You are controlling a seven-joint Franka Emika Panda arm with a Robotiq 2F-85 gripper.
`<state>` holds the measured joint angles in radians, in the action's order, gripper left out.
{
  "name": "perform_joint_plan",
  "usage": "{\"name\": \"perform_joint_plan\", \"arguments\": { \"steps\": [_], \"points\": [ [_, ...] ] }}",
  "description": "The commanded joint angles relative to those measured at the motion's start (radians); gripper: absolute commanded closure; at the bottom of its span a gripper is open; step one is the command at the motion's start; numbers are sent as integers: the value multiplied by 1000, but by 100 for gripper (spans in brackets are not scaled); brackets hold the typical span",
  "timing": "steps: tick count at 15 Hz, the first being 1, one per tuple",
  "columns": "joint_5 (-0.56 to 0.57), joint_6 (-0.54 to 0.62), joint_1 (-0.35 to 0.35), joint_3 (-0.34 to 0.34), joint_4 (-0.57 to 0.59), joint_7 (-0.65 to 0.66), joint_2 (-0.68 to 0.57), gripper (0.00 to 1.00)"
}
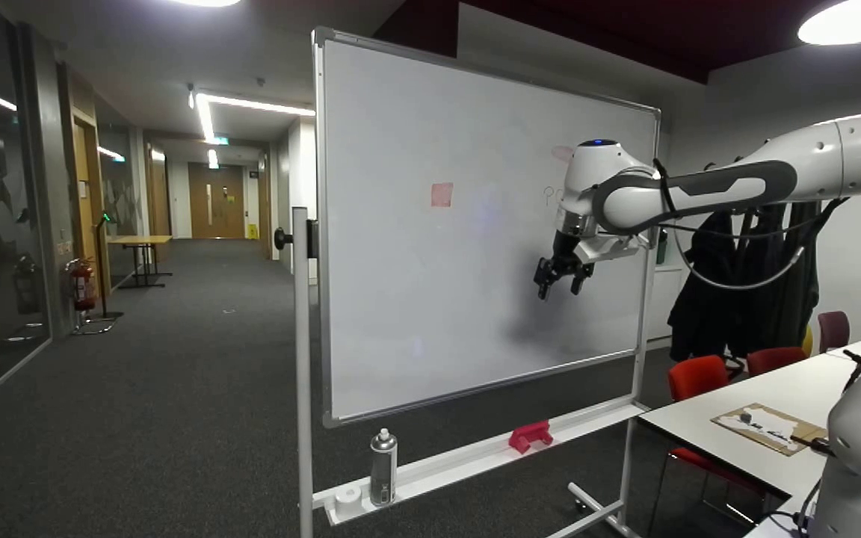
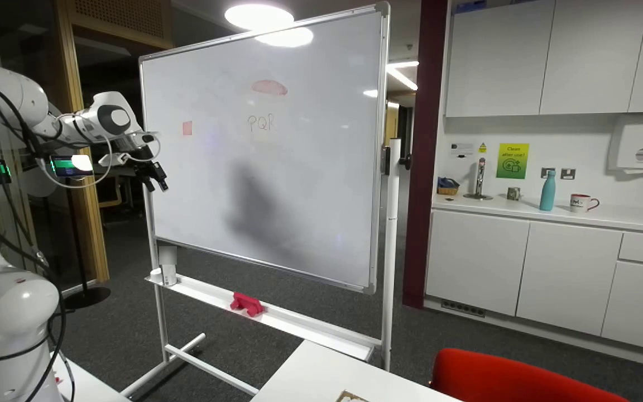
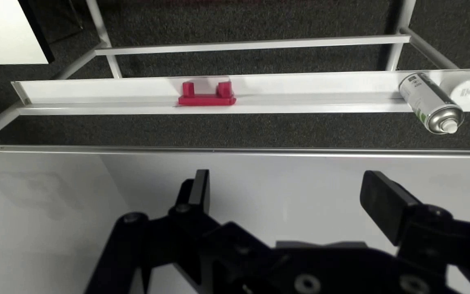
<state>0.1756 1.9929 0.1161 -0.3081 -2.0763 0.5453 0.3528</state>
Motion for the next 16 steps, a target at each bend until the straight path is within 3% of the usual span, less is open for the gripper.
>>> {"name": "perform_joint_plan", "arguments": {
  "steps": [1,3,4,16],
  "points": [
    [-13,0,1,9,-11,-8,32,0],
    [15,51,-8,2,-28,23,45,0],
    [2,10,-2,-1,3,9,6,0],
    [3,19,-4,-2,4,11,13,0]
  ]
}}
